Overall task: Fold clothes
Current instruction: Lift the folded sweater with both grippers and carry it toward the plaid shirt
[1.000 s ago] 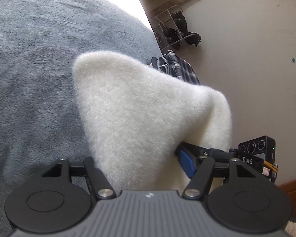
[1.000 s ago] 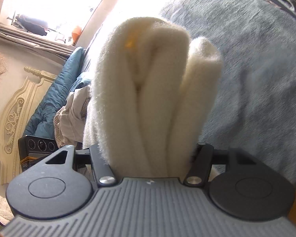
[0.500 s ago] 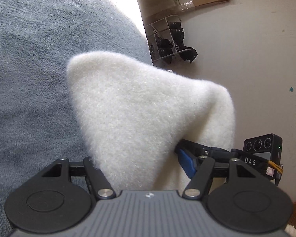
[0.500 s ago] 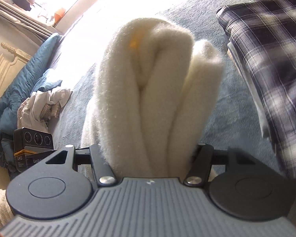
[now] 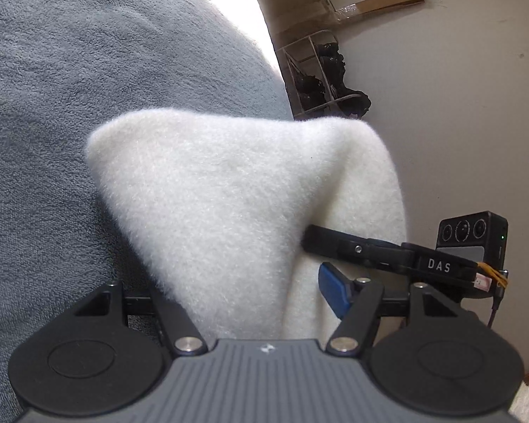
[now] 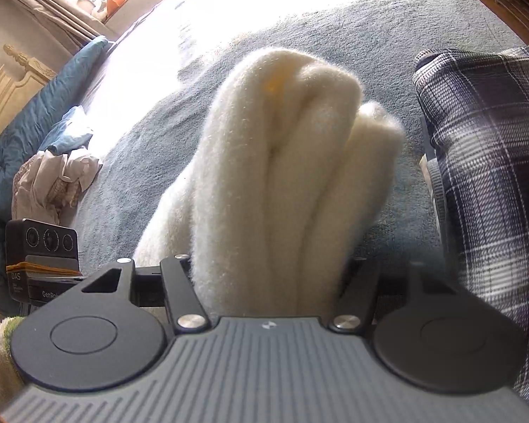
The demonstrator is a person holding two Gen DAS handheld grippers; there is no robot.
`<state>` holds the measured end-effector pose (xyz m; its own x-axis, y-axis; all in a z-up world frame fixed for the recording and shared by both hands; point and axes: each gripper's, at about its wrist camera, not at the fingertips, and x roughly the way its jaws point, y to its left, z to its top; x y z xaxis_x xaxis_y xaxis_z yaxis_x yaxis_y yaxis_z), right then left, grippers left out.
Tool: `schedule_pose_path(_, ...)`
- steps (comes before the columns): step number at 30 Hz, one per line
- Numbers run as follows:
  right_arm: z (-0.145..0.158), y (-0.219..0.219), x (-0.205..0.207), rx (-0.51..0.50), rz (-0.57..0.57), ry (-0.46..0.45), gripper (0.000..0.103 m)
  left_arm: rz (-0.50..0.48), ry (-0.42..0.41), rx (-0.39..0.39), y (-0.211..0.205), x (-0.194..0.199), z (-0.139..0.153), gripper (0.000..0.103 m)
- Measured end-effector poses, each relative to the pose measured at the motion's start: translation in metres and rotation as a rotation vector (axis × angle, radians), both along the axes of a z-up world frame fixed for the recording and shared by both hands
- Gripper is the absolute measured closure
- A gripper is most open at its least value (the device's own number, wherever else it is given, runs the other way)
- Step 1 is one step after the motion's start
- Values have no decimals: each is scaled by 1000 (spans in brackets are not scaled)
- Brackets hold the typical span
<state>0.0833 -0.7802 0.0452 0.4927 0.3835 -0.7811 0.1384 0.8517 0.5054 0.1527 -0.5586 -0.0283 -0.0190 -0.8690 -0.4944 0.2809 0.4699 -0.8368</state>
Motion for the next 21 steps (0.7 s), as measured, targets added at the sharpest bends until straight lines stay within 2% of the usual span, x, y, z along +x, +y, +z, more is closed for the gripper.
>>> schedule_pose_path(6,-18,-11,12,11,6,5,44,3,-14,35,-7,3,-13,37)
schedule_pose_path(10,-23,-15,12,16,3,17,33,2,-8,56,-5,5,-14,37)
schedule_pose_path(16,5,-7,4,-102,54,41,26,-4,-21,79,10,5,3,37)
schedule_pose_path(19,28,-12,-15,-132,38,20,24,-3,-66,108,24,1,22,37)
schedule_pose_path(21,47,-10,-37,-166,8,-13,21,17,-138,126,35,-5,41,37)
